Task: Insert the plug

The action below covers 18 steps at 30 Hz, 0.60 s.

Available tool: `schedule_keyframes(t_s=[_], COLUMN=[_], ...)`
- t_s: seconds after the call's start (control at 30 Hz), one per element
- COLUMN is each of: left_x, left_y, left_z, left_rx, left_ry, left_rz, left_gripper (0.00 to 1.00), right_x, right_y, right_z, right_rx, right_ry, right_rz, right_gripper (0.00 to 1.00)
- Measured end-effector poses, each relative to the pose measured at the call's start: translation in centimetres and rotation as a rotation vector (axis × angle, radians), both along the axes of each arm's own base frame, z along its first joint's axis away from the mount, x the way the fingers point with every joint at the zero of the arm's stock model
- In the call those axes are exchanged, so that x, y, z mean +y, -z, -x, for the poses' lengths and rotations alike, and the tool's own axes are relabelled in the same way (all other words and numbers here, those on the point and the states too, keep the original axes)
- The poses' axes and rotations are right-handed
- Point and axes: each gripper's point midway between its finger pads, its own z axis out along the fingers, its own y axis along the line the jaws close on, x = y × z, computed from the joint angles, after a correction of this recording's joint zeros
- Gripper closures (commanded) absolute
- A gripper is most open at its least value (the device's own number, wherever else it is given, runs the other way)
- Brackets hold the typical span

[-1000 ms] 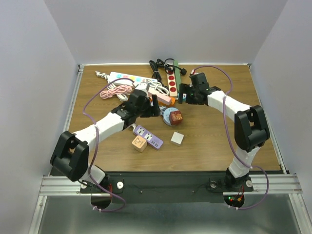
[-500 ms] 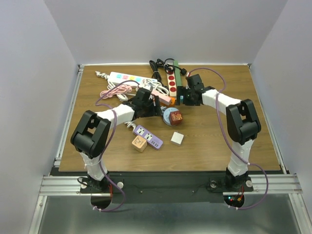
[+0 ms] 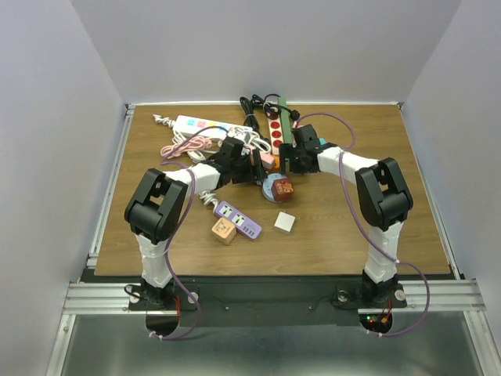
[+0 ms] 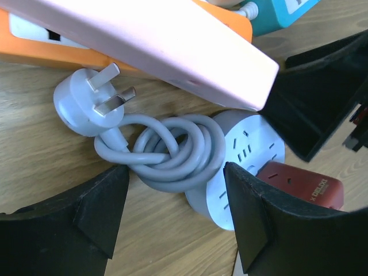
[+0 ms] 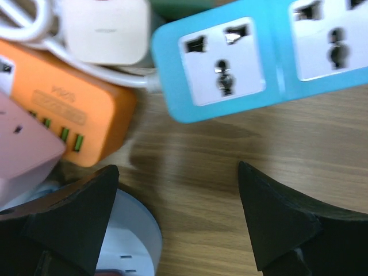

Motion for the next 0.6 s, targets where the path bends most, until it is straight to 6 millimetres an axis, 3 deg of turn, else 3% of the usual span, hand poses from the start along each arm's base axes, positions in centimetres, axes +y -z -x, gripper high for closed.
schedule_keyframes(t_s=[0.2, 0.43, 0.6], left_x=[-0.8, -2.3, -4.7], left_y=[0.8, 0.4, 0.2], left_z=[0.4, 0.6, 0.5], left_rx=[0.026, 0.019, 0.021], left_ry=[0.037, 0.096, 0.160], left_rz=[0.034, 0.091, 0.124], left_gripper=[0.23, 0.23, 0.23], right_x=[1.8, 1.6, 1.7], right_y=[0.1, 0.2, 0.2], right_z=[2.7, 9.0, 10.6], right_rx=[-0.011, 0.066, 0.096], right_ry=[-0.057, -0.097, -0.101], right_rz=[-0.018, -0.023, -0.034], right_gripper=[0.13, 0.13, 0.13])
